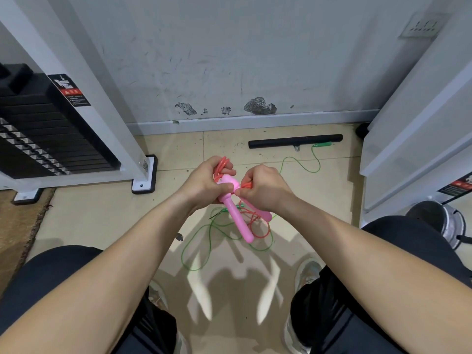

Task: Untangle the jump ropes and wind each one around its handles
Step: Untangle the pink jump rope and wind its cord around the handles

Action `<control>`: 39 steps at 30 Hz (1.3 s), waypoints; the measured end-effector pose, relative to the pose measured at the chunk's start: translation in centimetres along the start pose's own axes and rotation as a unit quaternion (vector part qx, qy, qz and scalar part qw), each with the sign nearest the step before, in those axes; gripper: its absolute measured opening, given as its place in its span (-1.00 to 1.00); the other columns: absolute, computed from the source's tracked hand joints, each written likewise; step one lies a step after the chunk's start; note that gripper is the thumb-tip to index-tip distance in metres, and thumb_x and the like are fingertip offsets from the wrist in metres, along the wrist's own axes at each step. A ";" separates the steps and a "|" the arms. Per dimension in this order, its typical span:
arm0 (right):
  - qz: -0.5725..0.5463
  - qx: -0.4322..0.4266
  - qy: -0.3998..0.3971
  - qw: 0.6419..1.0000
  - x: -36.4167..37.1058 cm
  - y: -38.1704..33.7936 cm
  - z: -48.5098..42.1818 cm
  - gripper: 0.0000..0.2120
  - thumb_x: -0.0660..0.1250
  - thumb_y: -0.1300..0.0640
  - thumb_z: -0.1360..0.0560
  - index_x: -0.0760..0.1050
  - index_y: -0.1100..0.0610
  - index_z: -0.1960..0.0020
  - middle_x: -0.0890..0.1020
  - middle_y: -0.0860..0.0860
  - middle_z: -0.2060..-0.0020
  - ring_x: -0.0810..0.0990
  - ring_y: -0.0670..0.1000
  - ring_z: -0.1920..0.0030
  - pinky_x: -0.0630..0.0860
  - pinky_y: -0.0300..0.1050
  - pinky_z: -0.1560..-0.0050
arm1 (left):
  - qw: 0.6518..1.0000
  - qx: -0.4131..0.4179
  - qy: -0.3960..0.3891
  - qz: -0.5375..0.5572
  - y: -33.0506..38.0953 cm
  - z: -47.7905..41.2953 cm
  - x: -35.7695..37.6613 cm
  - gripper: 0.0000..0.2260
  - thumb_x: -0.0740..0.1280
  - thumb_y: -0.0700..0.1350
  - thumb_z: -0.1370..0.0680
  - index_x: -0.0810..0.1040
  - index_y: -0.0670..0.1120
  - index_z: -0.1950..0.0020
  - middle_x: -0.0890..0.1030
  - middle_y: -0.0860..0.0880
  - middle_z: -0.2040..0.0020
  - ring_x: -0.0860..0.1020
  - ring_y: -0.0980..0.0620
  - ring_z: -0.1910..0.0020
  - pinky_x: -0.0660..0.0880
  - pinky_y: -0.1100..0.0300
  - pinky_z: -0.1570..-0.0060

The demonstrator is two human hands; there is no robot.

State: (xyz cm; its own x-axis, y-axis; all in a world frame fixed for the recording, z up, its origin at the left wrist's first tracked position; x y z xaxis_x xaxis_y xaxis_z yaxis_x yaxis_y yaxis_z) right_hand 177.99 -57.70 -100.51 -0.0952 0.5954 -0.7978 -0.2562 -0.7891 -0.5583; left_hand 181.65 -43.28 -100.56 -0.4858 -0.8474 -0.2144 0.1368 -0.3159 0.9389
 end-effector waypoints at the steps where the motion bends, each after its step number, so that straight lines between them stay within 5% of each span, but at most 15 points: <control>1: 0.001 0.000 0.001 1.000 -0.1 -0.1 0.1 -0.78 0.50 -0.04 -0.44 0.51 0.01 0.25 0.64 -0.05 0.22 0.61 0.02 0.12 0.54 -0.11 0.13 | 1.000 0.012 0.009 -0.013 -0.1 -0.1 -0.1 -0.61 0.41 -0.41 -0.46 0.49 -0.05 -0.18 0.62 -0.05 -0.14 0.59 -0.01 0.00 0.65 0.05 0.28; 5: -0.031 0.009 0.010 0.999 -0.5 -0.3 0.2 -0.78 0.45 0.01 -0.47 0.55 0.14 0.21 0.59 -0.04 0.31 0.56 0.03 0.25 0.55 -0.02 0.21 | 0.995 0.053 0.073 -0.047 -0.2 -0.4 -0.4 -0.62 0.45 -0.34 -0.39 0.51 -0.04 -0.12 0.64 0.03 -0.01 0.60 -0.01 0.00 0.66 -0.11 0.17; 8: -0.161 0.034 0.004 0.986 -0.7 -0.9 0.6 -0.83 0.37 0.11 -0.53 0.61 0.23 0.08 0.65 0.08 0.31 0.64 0.08 0.35 0.67 0.12 0.18 | 0.978 0.114 0.146 -0.096 0.8 -0.4 -0.9 -0.62 0.42 -0.34 -0.45 0.49 -0.11 -0.22 0.62 0.03 -0.07 0.59 0.07 -0.03 0.59 0.08 -0.07; 12: -0.292 0.072 0.009 0.954 -1.1 -1.8 1.1 -0.91 0.24 0.14 -0.54 0.52 0.07 0.03 0.71 0.10 0.26 0.65 0.07 0.31 0.67 0.15 0.09 | 0.950 0.168 0.244 -0.103 2.1 0.0 -1.3 -0.64 0.40 -0.33 -0.49 0.48 -0.11 -0.25 0.61 0.03 -0.10 0.57 0.08 -0.09 0.46 0.24 -0.18; 16: -0.215 -0.037 0.002 0.976 -0.6 -3.5 2.0 -0.58 0.20 -0.01 -0.50 0.44 -0.14 -0.36 0.63 -0.09 0.18 0.58 0.04 0.15 0.57 0.03 0.02 | 0.935 0.164 0.313 -0.040 2.6 0.4 -1.7 -0.66 0.41 -0.32 -0.50 0.46 -0.05 -0.21 0.58 0.10 -0.06 0.56 0.14 -0.05 0.45 0.35 -0.14; 19: -0.199 -0.114 0.031 0.973 0.8 -4.8 3.0 -0.43 0.16 0.12 -0.62 0.16 -0.12 -0.60 0.54 -0.07 0.06 0.40 -0.04 0.13 0.36 -0.13 0.07 | 0.930 0.102 0.345 0.069 1.7 -0.3 -2.7 -0.65 0.44 -0.35 -0.47 0.44 -0.04 -0.13 0.59 0.09 -0.01 0.60 0.10 -0.03 0.52 0.12 -0.24; 22: -0.250 -0.144 0.102 0.952 1.2 -4.8 3.5 -0.54 0.17 0.18 -0.65 0.34 -0.04 -0.53 0.60 -0.10 0.03 0.49 -0.05 0.15 0.45 -0.10 0.09 | 0.916 0.043 0.340 0.208 0.8 -0.7 -2.8 -0.66 0.40 -0.43 -0.47 0.42 -0.08 -0.09 0.59 0.01 0.05 0.58 0.04 0.05 0.56 -0.13 -0.21; 26: -0.262 -0.135 0.131 0.946 1.0 -4.5 3.7 -0.86 0.26 0.20 -0.62 0.44 -0.02 -0.09 0.69 -0.15 0.09 0.60 -0.05 0.21 0.50 -0.05 0.11 | 0.894 -0.038 0.305 0.326 0.2 -0.6 -2.4 -0.67 0.35 -0.39 -0.55 0.38 -0.12 -0.23 0.60 -0.05 -0.09 0.66 -0.06 0.06 0.66 -0.02 0.17; 31: -0.224 -0.151 0.153 0.951 0.6 -4.8 3.3 -0.91 0.27 0.20 -0.59 0.50 0.06 -0.06 0.66 -0.06 0.24 0.60 0.04 0.21 0.50 0.07 0.12 | 0.883 -0.084 0.217 0.408 0.6 -0.8 -2.1 -0.58 0.49 -0.24 -0.51 0.32 -0.09 -0.23 0.59 -0.12 -0.05 0.66 -0.01 0.24 0.66 -0.14 0.07; 34: -0.231 -0.157 0.157 0.947 0.5 -5.0 3.4 -0.91 0.29 0.16 -0.60 0.55 0.05 -0.06 0.66 -0.10 0.25 0.59 0.01 0.23 0.50 0.03 0.15 | 0.892 -0.076 0.220 0.388 0.5 -0.6 -2.3 -0.34 0.54 -0.32 -0.43 0.27 -0.19 -0.42 0.55 -0.15 -0.25 0.67 -0.06 0.16 0.65 -0.18 0.02; 39: -0.253 -0.118 0.116 0.953 1.0 -4.4 3.3 -0.85 0.29 0.00 -0.62 0.44 -0.01 0.11 0.54 -0.13 0.39 0.51 -0.03 0.31 0.46 0.01 0.18 | 0.880 -0.092 0.204 0.420 0.9 -0.5 -3.3 -0.52 0.50 -0.38 -0.45 0.29 -0.12 -0.17 0.65 -0.19 -0.14 0.68 -0.03 0.24 0.68 -0.02 0.23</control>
State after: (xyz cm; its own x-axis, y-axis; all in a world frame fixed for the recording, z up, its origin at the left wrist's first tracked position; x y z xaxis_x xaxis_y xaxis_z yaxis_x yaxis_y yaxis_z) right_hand 175.86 -53.13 -98.06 0.2055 0.8812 -0.4258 0.0134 -0.4376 -0.8991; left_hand 183.74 -41.00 -99.12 0.1980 -0.8860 0.4193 0.4554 0.4619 0.7611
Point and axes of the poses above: each hand's wrist, its own z-axis away from the middle knuckle, its own x-axis out of the palm, y = z × x, the point moved 6 cm from there along -z, towards the middle knuckle
